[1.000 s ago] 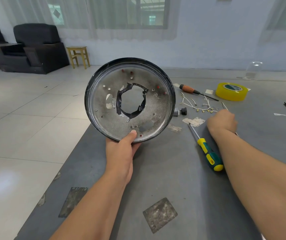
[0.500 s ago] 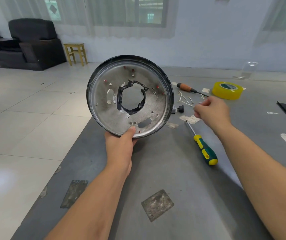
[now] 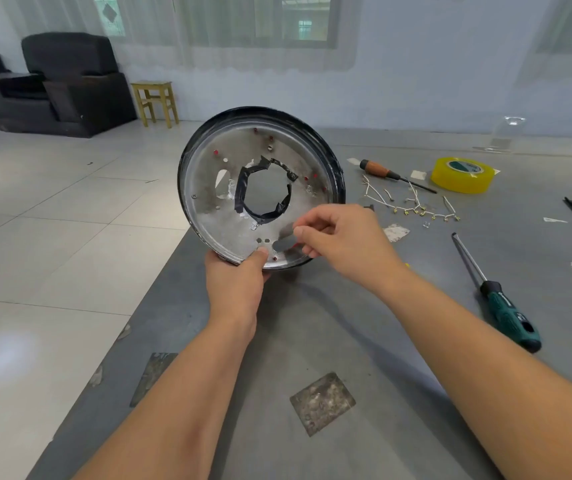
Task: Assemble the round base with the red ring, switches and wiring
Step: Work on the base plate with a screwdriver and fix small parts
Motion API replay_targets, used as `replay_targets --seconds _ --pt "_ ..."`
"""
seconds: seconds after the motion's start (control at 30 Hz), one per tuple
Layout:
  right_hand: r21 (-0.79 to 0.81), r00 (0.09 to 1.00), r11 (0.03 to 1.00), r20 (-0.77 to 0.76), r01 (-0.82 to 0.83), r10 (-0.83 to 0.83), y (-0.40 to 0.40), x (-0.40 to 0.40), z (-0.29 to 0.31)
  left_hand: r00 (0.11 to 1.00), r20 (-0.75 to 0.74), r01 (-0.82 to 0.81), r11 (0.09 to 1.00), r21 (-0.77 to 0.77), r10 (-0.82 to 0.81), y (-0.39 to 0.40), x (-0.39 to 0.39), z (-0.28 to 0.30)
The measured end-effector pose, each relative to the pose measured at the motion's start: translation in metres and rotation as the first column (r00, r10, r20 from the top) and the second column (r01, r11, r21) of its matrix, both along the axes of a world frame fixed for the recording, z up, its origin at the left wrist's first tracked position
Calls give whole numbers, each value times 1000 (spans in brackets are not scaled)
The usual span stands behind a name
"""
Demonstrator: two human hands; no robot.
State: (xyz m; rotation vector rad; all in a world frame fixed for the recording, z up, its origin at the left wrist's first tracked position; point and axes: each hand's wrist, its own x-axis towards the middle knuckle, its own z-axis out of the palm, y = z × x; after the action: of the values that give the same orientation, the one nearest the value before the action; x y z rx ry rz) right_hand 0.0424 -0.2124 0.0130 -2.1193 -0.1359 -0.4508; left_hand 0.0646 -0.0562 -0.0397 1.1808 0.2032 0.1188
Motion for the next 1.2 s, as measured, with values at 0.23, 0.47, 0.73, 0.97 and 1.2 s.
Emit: replay_targets --seconds 0.23,0.47,0.73,0.97,1.2 --pt "-97 993 995 -114 -16 5 -5 3 -6 1000 -12 13 1000 17 -13 1 4 -5" --pt "-234 998 971 -54 -54 43 1 2 -8 999 5 38 993 108 -39 0 -2 -3" --pt "-279 993 953 -38 -114 108 -1 6 -15 999 12 38 987 157 -40 -1 -2 -5" --pt "-262 974 941 -130 -212 183 -7 8 -12 999 17 44 980 192 -48 -1 1 -9" --pt "-286 971 931 -147 -226 190 -7 7 -13 997 28 65 971 230 -73 -2 5 -14"
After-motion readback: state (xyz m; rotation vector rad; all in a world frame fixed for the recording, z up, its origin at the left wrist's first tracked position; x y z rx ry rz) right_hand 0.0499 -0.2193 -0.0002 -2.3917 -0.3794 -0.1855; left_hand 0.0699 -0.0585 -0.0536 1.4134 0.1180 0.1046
